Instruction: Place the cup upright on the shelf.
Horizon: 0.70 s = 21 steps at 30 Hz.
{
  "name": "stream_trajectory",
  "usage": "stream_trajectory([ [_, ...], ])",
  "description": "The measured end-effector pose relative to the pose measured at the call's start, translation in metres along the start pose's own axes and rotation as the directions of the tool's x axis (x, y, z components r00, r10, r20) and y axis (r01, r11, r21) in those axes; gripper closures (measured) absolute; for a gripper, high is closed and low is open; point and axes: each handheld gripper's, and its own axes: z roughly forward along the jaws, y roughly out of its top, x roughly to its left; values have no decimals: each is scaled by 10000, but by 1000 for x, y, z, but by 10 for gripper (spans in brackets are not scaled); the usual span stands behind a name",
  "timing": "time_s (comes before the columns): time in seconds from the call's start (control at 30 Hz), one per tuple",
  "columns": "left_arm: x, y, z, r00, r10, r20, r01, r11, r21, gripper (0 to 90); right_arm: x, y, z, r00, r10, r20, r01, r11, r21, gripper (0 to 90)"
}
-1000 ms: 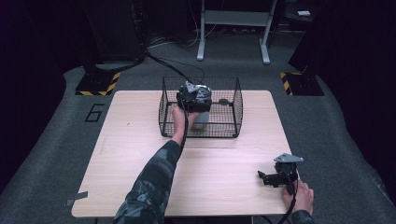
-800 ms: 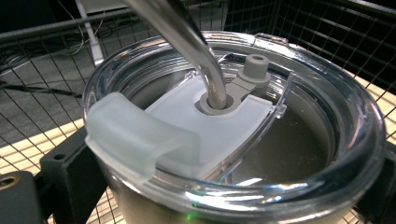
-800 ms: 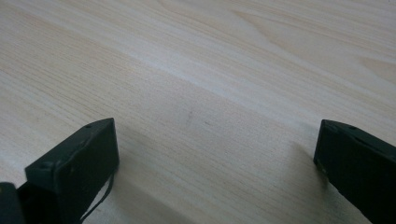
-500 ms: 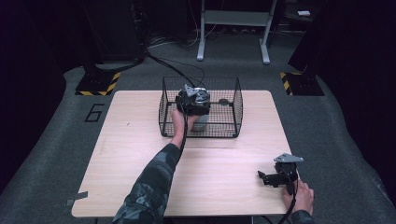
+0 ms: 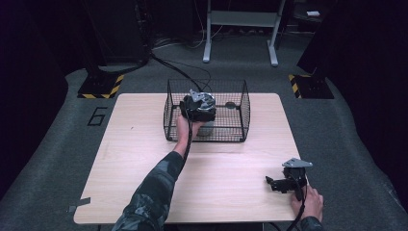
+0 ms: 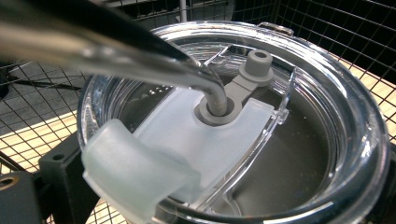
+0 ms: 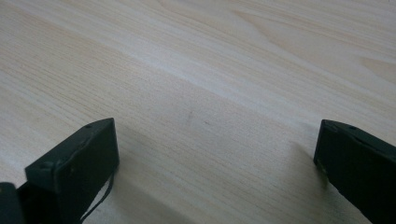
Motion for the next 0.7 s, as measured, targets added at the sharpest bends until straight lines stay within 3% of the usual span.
stream_trajectory([
  [0.4,2,0,-5,9996,45,292,-47,9999,94,27,0,0,0,10000,5,-1,-5,10000,1,0],
  [0.47,3,2,-9,9997,-41,247,43,9999,-92,0,0,0,0,10000,-1,-1,1,10000,-2,0],
  [0.7,2,8,-25,9984,-88,562,75,9997,224,0,0,0,0,10000,-3,0,3,10000,2,0],
])
